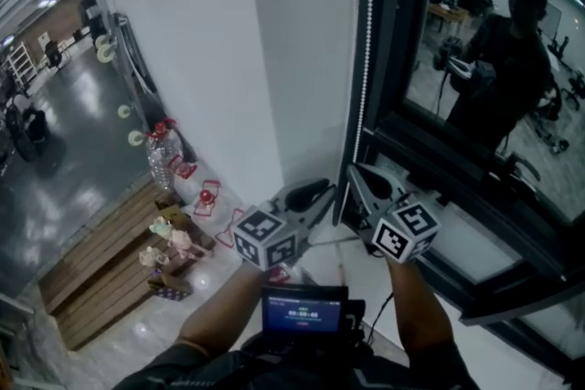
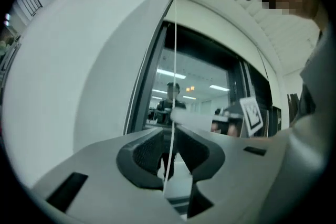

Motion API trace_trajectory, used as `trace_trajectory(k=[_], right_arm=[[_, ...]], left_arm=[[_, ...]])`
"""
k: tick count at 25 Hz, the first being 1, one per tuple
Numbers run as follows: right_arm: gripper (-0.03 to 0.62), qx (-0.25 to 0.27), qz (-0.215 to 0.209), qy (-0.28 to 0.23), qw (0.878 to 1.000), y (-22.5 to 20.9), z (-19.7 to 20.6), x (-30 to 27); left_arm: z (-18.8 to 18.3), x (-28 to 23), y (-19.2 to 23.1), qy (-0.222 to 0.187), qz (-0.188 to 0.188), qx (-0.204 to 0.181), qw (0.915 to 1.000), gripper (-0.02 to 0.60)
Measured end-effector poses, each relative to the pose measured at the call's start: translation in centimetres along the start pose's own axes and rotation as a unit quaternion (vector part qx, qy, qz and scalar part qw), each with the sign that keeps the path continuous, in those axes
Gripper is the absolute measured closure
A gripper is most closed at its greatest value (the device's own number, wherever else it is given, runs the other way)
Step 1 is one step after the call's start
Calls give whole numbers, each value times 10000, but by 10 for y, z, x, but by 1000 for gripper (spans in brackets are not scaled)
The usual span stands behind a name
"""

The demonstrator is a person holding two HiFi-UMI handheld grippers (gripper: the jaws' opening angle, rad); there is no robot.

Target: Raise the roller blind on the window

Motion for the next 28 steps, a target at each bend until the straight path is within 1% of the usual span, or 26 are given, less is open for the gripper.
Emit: trace_trajectory(k=[2, 5, 7, 9, 13, 15, 16, 18, 21, 22, 24, 26, 28], right_arm=[[591, 12, -33, 7, 10000, 3, 0, -1], [591, -1, -92, 13, 10000, 6, 1, -2], [591, 14, -126, 2, 9999, 7, 1, -3], [591, 38, -151, 3, 9999, 10, 1, -2], [592, 32, -108, 36, 9999, 9, 4, 0], [592, 40, -80, 41, 10000, 5, 3, 0], [592, 45, -71, 42, 10000, 4, 2, 0], [592, 35, -49, 50, 10000, 4, 2, 1], [592, 4, -70, 71, 10000, 3, 3, 0], [592, 12, -83, 79, 9999, 4, 3, -1], [592, 68, -121, 94, 9999, 7, 3, -2], [592, 63, -139, 100, 9998, 10, 5, -1], [592, 50, -159, 107, 9998, 12, 6, 1]], left_arm=[[-42, -4, -8, -337, 195, -215, 9990, 511], [-94, -15, -14, -627, 365, -573, 9957, 511], [-118, -25, -15, -694, 423, -767, 9937, 511], [-133, -36, -13, -623, 435, -906, 9930, 511], [-136, -53, -5, -444, 320, -1023, 9933, 512], [-135, -55, 1, -476, 168, -1015, 9936, 549], [-134, -55, 4, -476, 84, -1003, 9938, 548], [-132, -54, 8, -458, 17, -961, 9943, 485], [-128, -58, 9, -335, 135, -985, 9945, 486], [-127, -60, 9, -278, 183, -998, 9945, 509], [-126, -61, 8, -257, 333, -929, 9948, 575], [-124, -59, 6, -302, 432, -863, 9949, 580], [-122, -55, 5, -350, 457, -881, 9944, 580]])
Point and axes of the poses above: the fingertips, and each gripper's own axes: x backward along the fingers, y to its left, z out of its underside, the point moved 5 cm from there along x, backward along the fingers, and after that the axes turned 14 degrees about z, right-handed, at the moved point
